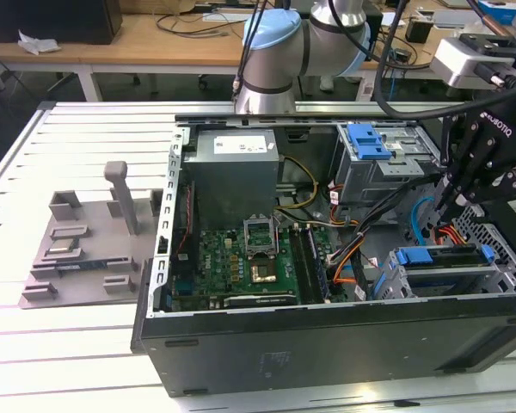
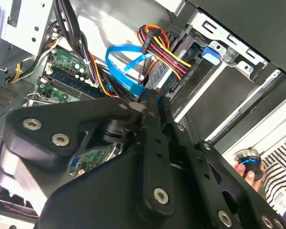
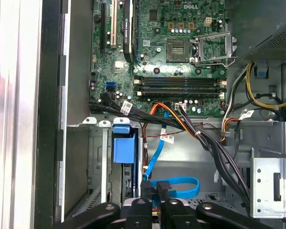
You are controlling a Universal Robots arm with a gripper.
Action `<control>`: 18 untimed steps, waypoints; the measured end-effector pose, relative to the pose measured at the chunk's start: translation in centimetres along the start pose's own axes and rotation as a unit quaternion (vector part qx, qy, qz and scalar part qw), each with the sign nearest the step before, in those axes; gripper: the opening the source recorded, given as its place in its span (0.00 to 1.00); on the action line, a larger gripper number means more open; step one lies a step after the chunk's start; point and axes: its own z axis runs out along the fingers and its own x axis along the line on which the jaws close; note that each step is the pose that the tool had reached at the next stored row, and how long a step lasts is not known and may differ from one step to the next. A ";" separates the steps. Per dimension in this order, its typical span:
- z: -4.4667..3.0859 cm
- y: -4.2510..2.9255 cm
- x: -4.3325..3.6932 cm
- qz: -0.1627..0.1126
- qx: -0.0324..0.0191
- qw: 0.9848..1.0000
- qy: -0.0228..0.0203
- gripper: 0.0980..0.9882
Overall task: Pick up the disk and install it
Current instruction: 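Insert the second disk wire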
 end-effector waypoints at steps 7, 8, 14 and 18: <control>0.04 0.01 0.84 0.000 0.000 1.000 0.002 0.07; 0.07 0.02 1.13 0.000 0.000 1.000 0.004 0.07; 1.10 -0.04 1.71 0.000 0.000 1.000 0.004 0.07; 1.60 -0.18 2.03 0.000 0.000 1.000 0.004 0.07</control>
